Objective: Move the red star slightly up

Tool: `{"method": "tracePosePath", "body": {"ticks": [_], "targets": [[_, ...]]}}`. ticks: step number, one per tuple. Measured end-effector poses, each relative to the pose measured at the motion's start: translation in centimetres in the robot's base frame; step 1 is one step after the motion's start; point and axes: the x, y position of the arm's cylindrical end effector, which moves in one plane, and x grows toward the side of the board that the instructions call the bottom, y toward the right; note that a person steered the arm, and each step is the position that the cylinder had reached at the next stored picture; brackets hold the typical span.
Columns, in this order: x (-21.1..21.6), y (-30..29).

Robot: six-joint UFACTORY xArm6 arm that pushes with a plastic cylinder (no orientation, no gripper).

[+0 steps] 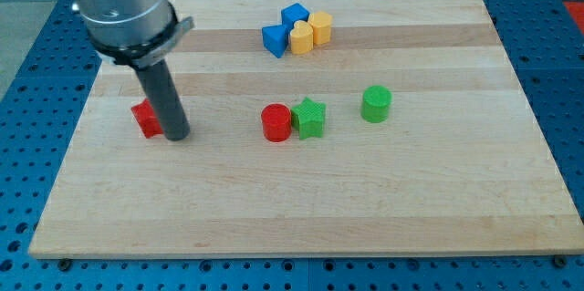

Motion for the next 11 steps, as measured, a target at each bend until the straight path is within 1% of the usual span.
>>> {"method": "tracePosePath", "body": {"ticks": [1,2,3,4,5,6,7,8,9,10,11], "targets": [[-3.0,-0.6],[-3.8,-0.9],[0.4,-0.9],[5.9,-1.0],[7.3,-1.1],[6.9,-4.1],[3.7,-4.3],[3.7,-5.4],[0.2,-5.5],[-0.4,-5.5],[-4.7,-5.3]]}}
